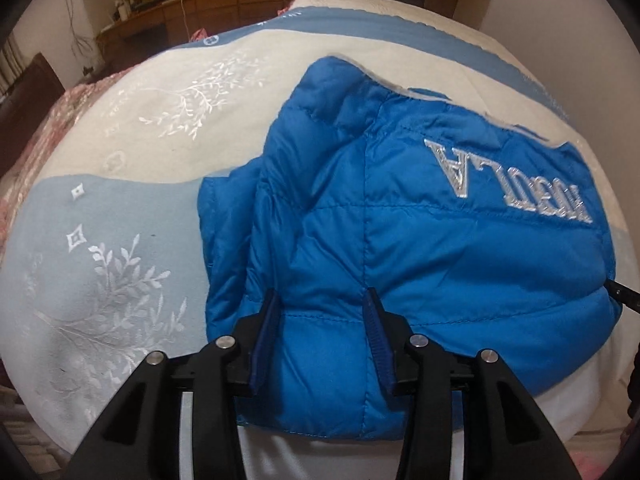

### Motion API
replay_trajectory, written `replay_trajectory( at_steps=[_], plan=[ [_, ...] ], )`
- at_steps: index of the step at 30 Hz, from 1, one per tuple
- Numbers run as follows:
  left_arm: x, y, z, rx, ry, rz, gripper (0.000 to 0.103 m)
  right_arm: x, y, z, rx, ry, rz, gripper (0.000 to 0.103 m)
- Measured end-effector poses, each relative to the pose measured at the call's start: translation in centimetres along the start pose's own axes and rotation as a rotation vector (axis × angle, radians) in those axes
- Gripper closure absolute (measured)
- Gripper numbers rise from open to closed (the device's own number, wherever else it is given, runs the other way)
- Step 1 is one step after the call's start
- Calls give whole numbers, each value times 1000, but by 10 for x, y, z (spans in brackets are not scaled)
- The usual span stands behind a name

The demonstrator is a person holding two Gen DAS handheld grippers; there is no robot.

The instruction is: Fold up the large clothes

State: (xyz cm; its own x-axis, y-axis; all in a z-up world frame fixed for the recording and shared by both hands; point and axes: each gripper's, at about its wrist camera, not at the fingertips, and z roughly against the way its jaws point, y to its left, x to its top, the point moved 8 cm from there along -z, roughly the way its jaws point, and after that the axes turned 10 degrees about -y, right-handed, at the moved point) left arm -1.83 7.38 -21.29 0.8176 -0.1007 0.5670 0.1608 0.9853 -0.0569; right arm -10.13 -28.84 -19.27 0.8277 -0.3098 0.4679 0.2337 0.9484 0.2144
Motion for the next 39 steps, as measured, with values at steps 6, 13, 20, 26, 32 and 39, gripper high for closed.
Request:
replay_trajectory(
  at_steps=[6,13,20,26,32,39],
  plan=[
    [-2,1,-7,17,-4,21,58,1,-2,-7,15,-7,17,82],
    [5,8,13,16,26,63,56,20,1,17,53,28,-16,75],
    [9,33,35,78,0,71,30,43,5,36,53,-3,27,74],
    [17,49,22,64,22,116,28,45,10,22,40,15,34,74],
    [24,51,7,14,36,125,28,49,1,9,28,31,-2,74],
    [28,45,-15,-34,73,121,27,47,-5,-3,17,49,-20,77]
  ],
)
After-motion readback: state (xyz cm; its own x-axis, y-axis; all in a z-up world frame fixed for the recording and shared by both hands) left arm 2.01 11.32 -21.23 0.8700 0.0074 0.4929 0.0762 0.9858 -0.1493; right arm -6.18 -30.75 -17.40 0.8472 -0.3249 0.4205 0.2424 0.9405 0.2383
